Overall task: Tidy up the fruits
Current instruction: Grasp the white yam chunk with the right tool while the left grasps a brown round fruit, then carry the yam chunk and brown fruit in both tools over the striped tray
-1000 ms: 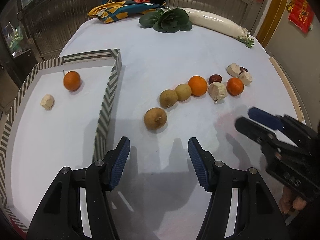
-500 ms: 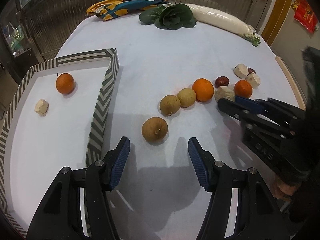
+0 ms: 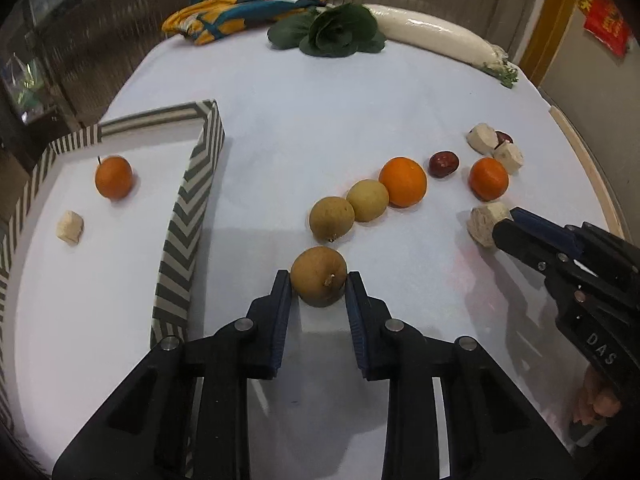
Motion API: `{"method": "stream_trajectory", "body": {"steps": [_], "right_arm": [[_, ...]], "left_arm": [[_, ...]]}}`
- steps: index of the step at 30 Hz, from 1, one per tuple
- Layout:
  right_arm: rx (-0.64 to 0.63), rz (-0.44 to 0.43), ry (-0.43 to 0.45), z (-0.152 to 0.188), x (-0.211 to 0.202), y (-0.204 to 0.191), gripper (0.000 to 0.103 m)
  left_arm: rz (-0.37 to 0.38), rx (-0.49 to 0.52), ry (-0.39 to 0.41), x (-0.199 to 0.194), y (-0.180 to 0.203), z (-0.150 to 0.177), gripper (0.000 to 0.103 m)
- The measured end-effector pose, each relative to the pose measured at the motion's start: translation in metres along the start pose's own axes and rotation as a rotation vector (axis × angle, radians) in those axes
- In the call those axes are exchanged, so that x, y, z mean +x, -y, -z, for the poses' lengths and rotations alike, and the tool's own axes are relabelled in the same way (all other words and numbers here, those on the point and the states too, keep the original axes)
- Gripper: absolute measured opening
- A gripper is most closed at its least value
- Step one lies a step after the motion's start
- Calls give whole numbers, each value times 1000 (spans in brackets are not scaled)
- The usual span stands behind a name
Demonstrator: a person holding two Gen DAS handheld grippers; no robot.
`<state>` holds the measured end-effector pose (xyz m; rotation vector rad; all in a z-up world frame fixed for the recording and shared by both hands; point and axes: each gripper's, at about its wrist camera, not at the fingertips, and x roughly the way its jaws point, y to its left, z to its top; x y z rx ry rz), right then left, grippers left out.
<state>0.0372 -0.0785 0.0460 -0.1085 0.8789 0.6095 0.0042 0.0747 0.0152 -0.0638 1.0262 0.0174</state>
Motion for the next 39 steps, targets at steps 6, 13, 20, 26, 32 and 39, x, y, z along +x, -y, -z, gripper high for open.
{"method": "stream_trajectory", "body": {"steps": [6, 13, 20, 26, 32, 39], "right_arm": [[8, -11, 22, 7, -12, -4, 17], [25, -16, 58, 19, -29, -12, 17], [15, -19, 73, 29, -43, -23, 13], [45, 42, 23, 32, -36, -9, 13], [89, 16, 10, 34, -35, 7, 29], [46, 2, -22, 29, -16, -7, 33]], "left_arm": [[36, 1, 15, -13, -1, 8, 27], [67, -7, 44, -33, -4, 16, 27], [73, 10, 72, -50, -3, 24, 27], [79, 7, 69, -50, -6, 26, 27], [74, -6, 63, -45, -8, 24, 27], [82, 7, 56, -43, -3, 26, 27]]}}
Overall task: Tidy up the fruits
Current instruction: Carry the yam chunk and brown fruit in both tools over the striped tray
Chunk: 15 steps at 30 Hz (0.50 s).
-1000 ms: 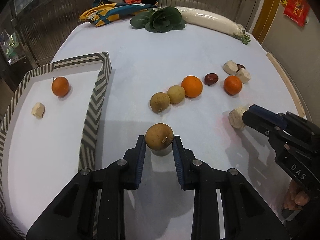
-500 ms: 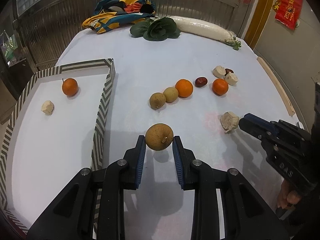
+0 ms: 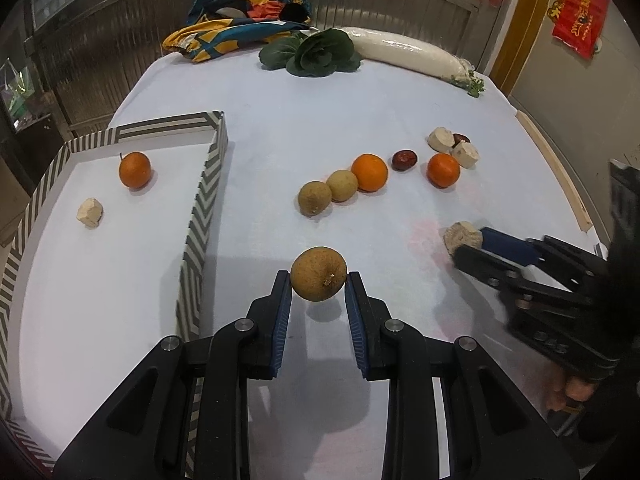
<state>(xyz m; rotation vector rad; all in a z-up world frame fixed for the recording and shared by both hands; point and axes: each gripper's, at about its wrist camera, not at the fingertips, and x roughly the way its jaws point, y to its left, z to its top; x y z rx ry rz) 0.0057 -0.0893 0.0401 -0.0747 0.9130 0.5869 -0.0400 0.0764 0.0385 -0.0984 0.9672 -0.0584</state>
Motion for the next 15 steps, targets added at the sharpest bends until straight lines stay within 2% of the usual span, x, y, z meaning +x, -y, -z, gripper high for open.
{"method": "stream_trajectory", "body": {"steps": [3, 9, 15], "right_arm": [[-1, 11, -23, 0, 10, 0, 17], [-17, 15, 50, -2, -12, -3, 17], [-47, -9, 81, -8, -25, -22, 17]], "left_arm": [[4, 8, 5, -3, 1, 1, 27], [5, -9, 31, -17, -7, 0, 27], [-35, -22, 70, -35, -21, 0, 27]]}}
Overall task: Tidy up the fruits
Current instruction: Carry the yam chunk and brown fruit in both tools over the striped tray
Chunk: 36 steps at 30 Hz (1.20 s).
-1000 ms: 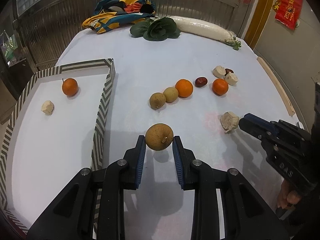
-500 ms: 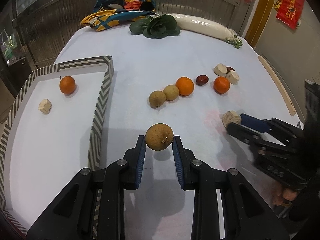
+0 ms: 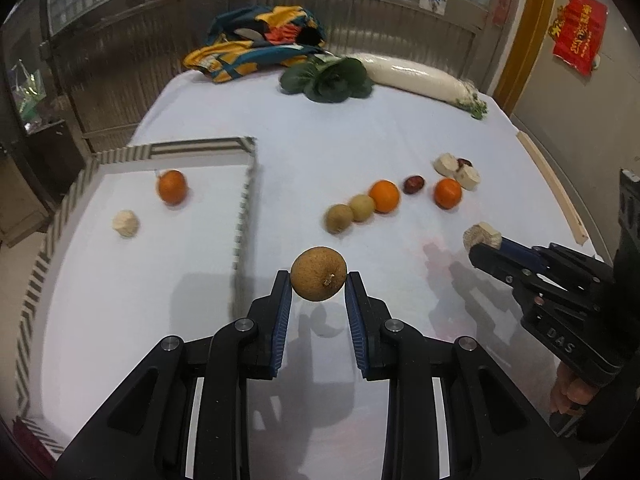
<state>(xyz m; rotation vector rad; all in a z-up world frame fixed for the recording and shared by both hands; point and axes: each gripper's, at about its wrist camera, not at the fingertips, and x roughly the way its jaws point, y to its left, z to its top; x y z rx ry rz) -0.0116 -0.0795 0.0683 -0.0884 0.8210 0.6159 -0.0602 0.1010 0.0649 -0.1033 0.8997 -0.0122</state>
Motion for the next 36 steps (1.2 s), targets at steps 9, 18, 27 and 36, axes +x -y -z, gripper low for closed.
{"method": "stream_trajectory", "body": {"steps": [9, 18, 27, 36], "right_arm": [[-54, -67, 17, -16, 4, -45, 17], [-115, -124, 8, -27, 19, -86, 17], [-148, -148, -6, -33, 32, -108, 17], [-177, -168, -19, -38, 43, -124, 17]], "left_arm": [[-60, -36, 21, -14, -34, 3, 27], [-112, -84, 28, -19, -71, 6, 27], [-139, -122, 19, -16, -97, 8, 27], [-166, -134, 2, -14, -116, 8, 27]]}}
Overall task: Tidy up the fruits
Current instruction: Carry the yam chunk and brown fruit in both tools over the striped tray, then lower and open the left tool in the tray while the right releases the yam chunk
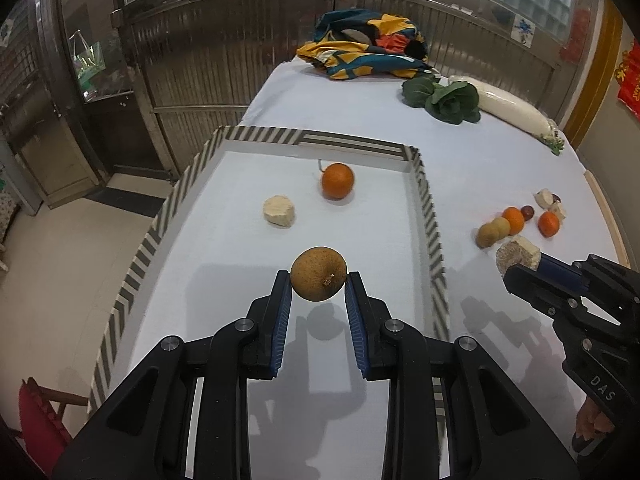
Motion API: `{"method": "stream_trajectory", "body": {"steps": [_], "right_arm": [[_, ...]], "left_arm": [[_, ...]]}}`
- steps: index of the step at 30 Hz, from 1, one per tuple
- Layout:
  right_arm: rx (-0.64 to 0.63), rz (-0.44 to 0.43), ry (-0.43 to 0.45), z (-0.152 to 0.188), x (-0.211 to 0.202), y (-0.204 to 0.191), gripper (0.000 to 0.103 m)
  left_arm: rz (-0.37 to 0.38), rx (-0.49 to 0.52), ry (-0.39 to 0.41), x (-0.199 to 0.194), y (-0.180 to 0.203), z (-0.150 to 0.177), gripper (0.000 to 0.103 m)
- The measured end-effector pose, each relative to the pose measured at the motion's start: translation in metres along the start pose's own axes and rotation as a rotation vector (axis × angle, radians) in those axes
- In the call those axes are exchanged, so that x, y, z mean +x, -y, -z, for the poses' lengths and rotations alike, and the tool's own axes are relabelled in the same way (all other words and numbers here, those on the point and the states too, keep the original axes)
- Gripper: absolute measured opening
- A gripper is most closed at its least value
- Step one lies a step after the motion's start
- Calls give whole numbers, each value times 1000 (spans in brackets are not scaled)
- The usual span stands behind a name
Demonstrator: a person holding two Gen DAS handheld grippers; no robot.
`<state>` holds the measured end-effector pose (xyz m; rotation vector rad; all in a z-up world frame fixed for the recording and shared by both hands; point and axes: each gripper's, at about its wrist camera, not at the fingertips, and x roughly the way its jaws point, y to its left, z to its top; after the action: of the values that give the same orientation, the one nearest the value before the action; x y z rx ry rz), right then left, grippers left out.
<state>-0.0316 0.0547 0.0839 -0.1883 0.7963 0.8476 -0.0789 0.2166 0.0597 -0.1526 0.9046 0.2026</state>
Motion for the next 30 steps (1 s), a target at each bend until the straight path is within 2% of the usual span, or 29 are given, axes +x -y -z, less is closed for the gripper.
{"method": "stream_trajectory", "body": {"steps": [14, 30], "right_arm": [[-67, -30, -39, -23, 33, -26, 17], [-133, -44, -156, -47, 109, -37, 17]], "left_arm": [[-18, -34, -47, 22, -25, -11, 27], [-19, -79, -102, 55, -40, -17, 26]]}}
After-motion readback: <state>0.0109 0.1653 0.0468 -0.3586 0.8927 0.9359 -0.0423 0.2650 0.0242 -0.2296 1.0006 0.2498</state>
